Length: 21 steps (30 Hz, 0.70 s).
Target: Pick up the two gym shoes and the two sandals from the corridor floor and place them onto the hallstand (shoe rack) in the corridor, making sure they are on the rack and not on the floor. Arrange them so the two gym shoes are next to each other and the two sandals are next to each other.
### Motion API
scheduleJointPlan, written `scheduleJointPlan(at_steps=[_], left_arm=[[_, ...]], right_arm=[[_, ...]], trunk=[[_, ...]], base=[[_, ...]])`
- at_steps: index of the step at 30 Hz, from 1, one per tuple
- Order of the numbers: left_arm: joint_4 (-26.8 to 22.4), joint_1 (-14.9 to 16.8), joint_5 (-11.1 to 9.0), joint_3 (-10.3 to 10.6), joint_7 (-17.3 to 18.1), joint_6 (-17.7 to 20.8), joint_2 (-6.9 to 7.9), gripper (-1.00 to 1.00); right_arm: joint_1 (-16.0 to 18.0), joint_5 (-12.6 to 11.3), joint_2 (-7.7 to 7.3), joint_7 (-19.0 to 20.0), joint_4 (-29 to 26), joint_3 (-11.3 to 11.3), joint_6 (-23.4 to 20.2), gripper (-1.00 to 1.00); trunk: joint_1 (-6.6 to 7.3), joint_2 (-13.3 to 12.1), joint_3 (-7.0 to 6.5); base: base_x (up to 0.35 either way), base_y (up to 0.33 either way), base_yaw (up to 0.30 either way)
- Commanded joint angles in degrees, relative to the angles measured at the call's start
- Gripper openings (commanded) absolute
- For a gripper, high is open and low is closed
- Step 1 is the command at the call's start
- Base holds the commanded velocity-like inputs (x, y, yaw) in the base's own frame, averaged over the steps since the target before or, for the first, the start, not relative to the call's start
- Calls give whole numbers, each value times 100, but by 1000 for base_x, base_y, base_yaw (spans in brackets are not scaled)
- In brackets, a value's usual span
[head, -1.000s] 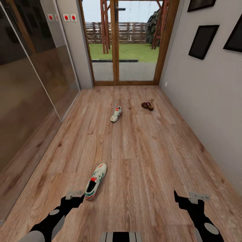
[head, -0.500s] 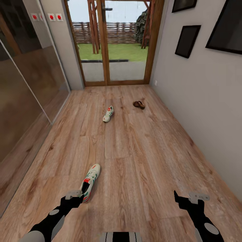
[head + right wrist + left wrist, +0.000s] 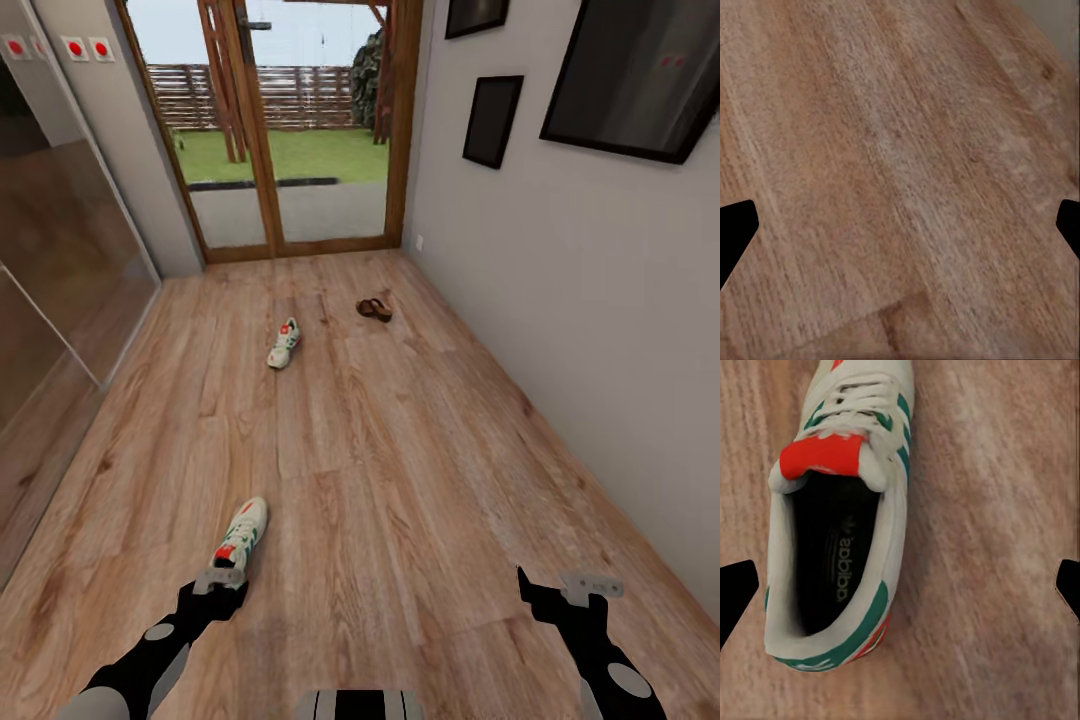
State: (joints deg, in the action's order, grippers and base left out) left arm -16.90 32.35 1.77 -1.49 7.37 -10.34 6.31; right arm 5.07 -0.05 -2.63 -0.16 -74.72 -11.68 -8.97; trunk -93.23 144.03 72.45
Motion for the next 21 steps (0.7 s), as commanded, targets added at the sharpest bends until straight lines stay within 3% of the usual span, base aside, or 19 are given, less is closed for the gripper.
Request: scheduleJointPlan(at_steps=[1, 4, 5, 9, 21], left_arm=[[4, 2, 61, -15, 33, -59, 45, 100], [8, 5, 95, -12, 94, -117, 141, 100], [10, 8, 123, -14, 376, -164, 300, 100], [11, 8, 142, -17, 765, -187, 439, 100], [11, 9, 149, -18, 946, -196, 498, 100]], right_arm=[[2, 2, 0, -2, -8, 4, -33, 100], [2, 2, 0, -2, -8, 6, -32, 100], [2, 1, 0, -2, -8, 7, -31, 100], [2, 7, 0, 1, -2, 8, -34, 100], [2, 15, 0, 7, 1, 8, -35, 100]], trunk=[[1, 2, 4], [1, 2, 4], [1, 2, 4], [1, 2, 4], [1, 2, 4]], base=[[0, 0, -201], [0, 0, -160], [0, 0, -49], [0, 0, -22], [0, 0, -3]])
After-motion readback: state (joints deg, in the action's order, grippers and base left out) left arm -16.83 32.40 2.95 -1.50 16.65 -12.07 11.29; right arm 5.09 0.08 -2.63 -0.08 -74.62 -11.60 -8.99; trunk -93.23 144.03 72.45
